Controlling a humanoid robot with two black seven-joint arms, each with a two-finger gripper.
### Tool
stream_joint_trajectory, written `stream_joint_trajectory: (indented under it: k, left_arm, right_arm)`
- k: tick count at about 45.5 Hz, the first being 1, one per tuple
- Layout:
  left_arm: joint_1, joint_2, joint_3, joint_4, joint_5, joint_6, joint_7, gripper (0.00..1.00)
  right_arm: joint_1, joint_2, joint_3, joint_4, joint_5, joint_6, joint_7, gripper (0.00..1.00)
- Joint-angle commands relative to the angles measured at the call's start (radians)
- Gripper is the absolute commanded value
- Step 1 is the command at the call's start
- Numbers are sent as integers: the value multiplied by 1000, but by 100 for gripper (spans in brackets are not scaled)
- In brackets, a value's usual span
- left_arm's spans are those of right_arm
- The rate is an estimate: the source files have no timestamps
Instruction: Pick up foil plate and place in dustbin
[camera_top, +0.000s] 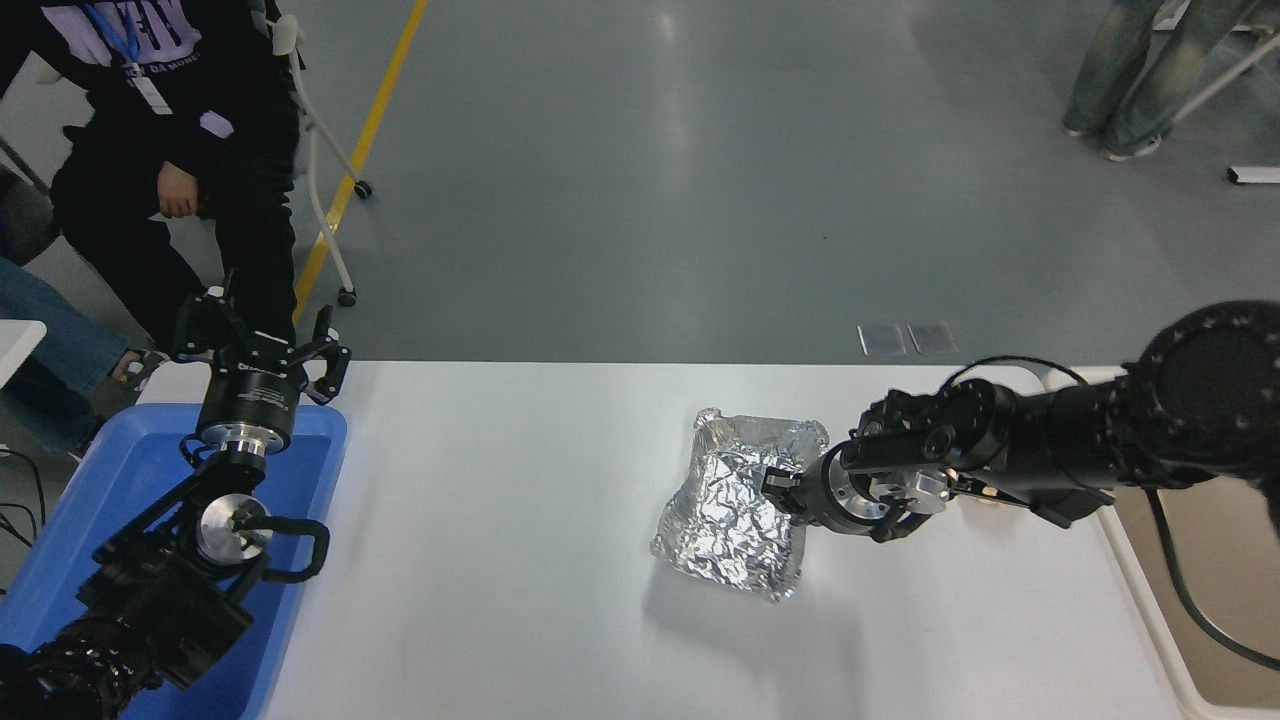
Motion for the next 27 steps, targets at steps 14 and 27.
stream_joint_trajectory:
  k: [14,27]
  left_arm:
    - [0,1,0,0,0,0,0,99]
    - [0,1,0,0,0,0,0,99]
  right_arm:
    - [579,-271,-69,227,4,595,2,0]
    - [800,-294,-141,230,66,701,2,0]
